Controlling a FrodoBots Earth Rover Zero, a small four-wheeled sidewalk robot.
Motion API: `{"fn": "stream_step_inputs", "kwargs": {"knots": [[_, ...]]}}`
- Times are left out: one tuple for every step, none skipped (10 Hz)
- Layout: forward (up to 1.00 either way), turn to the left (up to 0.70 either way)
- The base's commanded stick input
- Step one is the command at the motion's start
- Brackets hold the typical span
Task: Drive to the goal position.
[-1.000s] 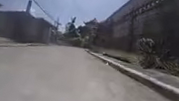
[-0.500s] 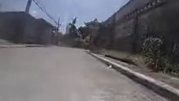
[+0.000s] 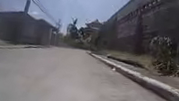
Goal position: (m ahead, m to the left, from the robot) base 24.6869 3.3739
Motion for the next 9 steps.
{"fn": "stream_step_inputs", "kwargs": {"knots": [[0.85,0.00],[0.85,0.00],[0.85,0.00],[0.85,0.00],[0.85,0.00],[0.85,0.00],[0.85,0.00],[0.85,0.00],[0.85,0.00]]}}
